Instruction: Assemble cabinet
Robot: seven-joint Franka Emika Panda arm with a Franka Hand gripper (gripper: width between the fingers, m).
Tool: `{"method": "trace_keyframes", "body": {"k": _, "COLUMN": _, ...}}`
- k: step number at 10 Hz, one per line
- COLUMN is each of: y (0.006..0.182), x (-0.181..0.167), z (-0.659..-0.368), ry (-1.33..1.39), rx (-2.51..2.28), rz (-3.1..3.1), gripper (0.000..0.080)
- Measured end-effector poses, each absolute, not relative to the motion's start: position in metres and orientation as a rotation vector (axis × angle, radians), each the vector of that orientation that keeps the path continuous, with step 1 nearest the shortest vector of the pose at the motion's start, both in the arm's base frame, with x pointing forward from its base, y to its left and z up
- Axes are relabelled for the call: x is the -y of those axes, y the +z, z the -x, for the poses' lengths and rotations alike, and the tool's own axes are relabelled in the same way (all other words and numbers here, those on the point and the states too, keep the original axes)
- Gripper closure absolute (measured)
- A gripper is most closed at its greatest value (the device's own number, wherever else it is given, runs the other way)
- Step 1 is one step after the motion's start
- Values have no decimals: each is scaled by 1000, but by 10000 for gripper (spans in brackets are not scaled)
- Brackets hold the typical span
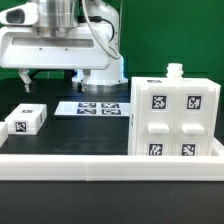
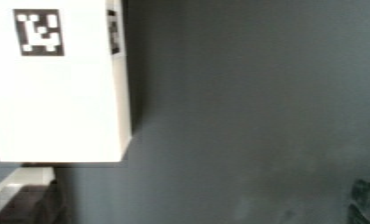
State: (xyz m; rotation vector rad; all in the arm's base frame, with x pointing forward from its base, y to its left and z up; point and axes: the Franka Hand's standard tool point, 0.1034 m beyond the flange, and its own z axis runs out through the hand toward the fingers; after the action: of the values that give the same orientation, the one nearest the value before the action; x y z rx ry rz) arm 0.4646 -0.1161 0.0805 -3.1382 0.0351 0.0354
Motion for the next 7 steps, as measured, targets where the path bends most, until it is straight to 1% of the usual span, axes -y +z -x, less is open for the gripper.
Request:
{"method": "trace_keyframes", "body": {"k": 1, "y": 85, "x": 117, "z": -472, "ry": 20, "rx": -15, "rz": 3140, "gripper": 2}}
{"method": "trace_keyframes", "body": {"k": 2, "y": 82, "x": 130, "z": -470, "ry": 8, "rx": 70, "rz": 3138, "gripper": 2}}
{"method": "trace_keyframes", "body": {"k": 3, "y": 77, "x": 148, "z": -462, "ry": 16, "rx": 73, "rz": 3135, "gripper": 2}}
{"method": "trace_keyframes", "body": {"k": 5, "y": 67, "x": 168, "z": -453, "ry": 27, "rx": 103, "rz": 3140, "gripper": 2}}
{"method": "trace_keyframes", "body": {"k": 7, "y": 61, "x": 172, "z": -448, "ry": 32, "rx": 100, "rz": 3144, "gripper": 2}}
